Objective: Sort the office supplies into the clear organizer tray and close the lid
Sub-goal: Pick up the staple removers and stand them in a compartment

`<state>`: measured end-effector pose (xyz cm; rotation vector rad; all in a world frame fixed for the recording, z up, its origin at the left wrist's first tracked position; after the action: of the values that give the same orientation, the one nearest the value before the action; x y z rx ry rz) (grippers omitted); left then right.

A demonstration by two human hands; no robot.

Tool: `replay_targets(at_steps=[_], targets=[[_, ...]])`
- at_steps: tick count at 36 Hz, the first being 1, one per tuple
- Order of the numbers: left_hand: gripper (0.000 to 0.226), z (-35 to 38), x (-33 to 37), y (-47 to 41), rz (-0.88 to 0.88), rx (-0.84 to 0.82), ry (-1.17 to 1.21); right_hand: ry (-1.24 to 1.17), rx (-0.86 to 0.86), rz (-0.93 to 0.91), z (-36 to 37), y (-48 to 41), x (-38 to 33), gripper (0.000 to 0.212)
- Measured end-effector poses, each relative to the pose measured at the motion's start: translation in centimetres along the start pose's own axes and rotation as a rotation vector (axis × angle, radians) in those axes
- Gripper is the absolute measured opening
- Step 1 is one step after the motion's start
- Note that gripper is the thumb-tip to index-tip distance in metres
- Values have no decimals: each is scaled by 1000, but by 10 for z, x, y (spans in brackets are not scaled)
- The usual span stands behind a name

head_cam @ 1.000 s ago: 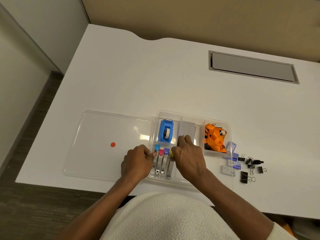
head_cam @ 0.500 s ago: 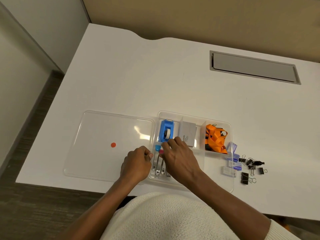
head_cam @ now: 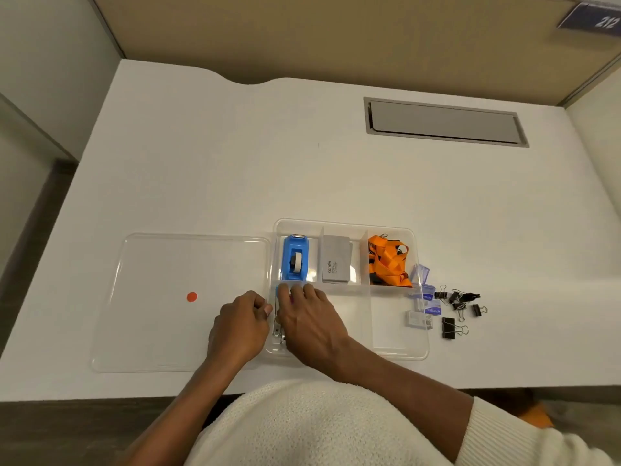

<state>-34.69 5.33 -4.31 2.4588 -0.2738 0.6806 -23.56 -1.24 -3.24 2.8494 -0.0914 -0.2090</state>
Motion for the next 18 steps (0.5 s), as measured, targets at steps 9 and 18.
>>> replay_targets(at_steps=[9,18], targets=[[16,-2,6,5,-1,27,-93,-155,-54,-70,-14,-13,10,44],[24,-13,39,21,59,163,-429,-416,351,81,-55,42,61,24]])
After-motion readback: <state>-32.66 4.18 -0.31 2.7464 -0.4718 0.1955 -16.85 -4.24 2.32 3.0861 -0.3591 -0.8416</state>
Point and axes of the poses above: each hand's wrist, its own y-axis away from the middle knuckle, its own z-axis out of the palm, x = y × z, the point moved 5 cm from there along -y, towards the middle knuckle, and after that the axes turned 1 degree about y, right-handed, at the moved point
